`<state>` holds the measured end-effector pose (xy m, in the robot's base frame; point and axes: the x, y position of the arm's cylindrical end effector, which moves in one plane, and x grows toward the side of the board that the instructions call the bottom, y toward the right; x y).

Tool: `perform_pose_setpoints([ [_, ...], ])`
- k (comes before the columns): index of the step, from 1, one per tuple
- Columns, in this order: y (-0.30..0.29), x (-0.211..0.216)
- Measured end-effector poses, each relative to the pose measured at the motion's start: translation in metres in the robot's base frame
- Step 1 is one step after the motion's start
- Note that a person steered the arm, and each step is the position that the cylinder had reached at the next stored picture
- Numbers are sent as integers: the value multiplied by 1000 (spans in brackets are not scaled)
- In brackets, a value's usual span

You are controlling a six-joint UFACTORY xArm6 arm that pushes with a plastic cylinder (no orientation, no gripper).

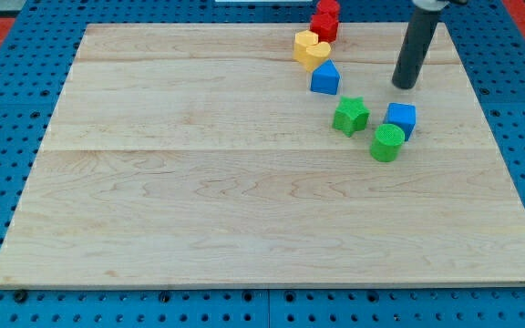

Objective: Adjust the triangle and the heart diagonally opposite to each other

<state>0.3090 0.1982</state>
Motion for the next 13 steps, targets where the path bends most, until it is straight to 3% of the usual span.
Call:
perform_pose_setpoints([
  [1,-42,-49],
  [2,-99,-55],
  [3,-152,-46],
  [4,-195,-10],
  [5,-122,-9],
  [6,-108,-10],
  [7,-42,-7],
  [8,-30,15],
  [10,-200,40],
  [12,-207,26],
  [13,-284,29],
])
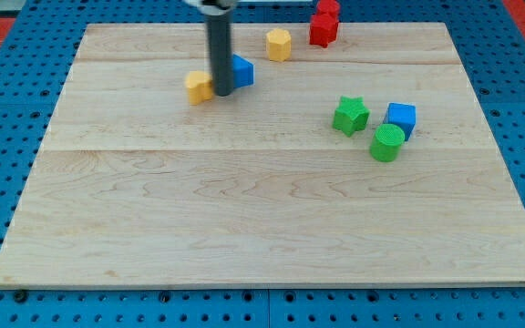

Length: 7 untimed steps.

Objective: Adjust the triangle and the heart diagonally opposite to each other

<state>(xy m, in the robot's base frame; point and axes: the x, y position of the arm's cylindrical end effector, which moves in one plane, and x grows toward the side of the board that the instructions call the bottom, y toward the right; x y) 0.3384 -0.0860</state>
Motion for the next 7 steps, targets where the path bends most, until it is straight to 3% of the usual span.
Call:
perform_pose_setpoints([
  [1,-1,-21],
  [2,50,-47],
  [4,73,-47],
  [6,-90,-65],
  [7,-54,19],
])
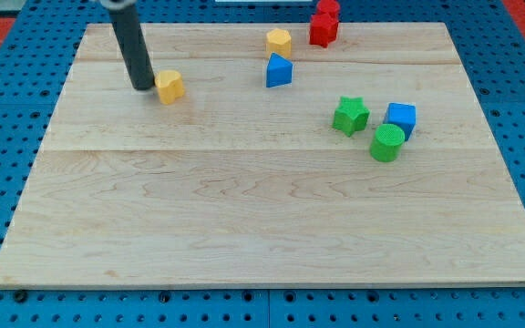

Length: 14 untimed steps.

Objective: Adjust the triangle and the heart diagonally opposite to each other

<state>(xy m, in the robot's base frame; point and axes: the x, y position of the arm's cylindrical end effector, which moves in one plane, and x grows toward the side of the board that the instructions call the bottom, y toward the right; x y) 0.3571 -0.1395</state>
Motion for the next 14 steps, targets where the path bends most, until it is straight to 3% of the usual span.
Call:
perform_pose_setpoints([
  [1,81,2],
  [2,103,30],
  [3,212,-4],
  [4,215,-51],
  [6,112,-60],
  [7,130,-47],
  [8,88,-53],
  [10,141,-34],
  [11,123,-21],
  [12,122,-46],
  [13,89,-41],
  [14,43,-9],
])
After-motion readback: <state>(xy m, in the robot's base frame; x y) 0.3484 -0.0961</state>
